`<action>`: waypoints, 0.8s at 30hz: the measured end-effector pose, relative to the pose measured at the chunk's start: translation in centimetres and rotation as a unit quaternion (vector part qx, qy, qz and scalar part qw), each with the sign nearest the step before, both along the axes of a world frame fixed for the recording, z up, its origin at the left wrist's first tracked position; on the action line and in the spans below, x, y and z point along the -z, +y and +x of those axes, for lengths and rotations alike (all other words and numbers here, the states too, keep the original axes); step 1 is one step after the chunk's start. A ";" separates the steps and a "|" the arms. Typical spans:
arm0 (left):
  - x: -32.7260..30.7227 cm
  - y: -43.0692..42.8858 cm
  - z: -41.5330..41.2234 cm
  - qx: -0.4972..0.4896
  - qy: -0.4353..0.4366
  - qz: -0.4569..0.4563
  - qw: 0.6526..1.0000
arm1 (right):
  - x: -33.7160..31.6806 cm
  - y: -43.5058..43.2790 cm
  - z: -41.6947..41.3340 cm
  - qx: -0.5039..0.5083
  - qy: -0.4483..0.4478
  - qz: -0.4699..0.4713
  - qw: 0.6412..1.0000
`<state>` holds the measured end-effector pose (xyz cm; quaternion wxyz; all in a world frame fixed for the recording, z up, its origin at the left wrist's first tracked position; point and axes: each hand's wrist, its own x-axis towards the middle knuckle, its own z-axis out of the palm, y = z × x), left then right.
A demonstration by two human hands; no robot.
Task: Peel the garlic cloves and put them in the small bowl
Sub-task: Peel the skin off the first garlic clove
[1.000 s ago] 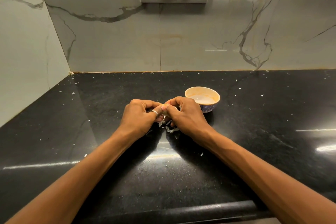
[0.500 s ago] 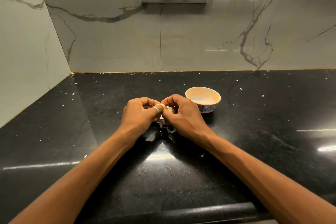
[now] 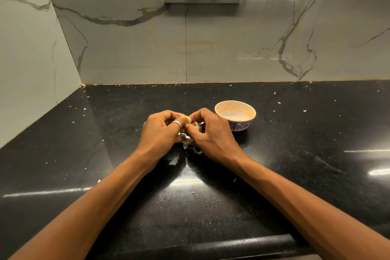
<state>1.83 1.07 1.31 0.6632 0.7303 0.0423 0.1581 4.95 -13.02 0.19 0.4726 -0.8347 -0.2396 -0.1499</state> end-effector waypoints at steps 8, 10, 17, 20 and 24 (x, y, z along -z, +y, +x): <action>0.3 0.3 0.4 -0.003 0.012 0.024 1.000 | 0.0 0.0 -0.1 -0.005 -0.008 -0.019 1.000; 0.3 0.3 0.4 -0.003 0.013 0.016 1.000 | -0.1 -0.1 -0.2 -0.004 -0.014 -0.022 1.000; 0.1 0.3 0.5 0.010 0.021 -0.008 1.000 | -0.2 -0.1 -0.3 0.016 -0.055 -0.029 0.998; 0.2 0.2 0.4 0.013 0.021 -0.005 1.000 | -0.2 -0.1 -0.4 0.027 -0.058 -0.021 0.998; 0.3 0.2 0.5 0.012 0.018 -0.002 1.000 | -0.2 -0.1 -0.3 0.028 -0.039 -0.012 0.999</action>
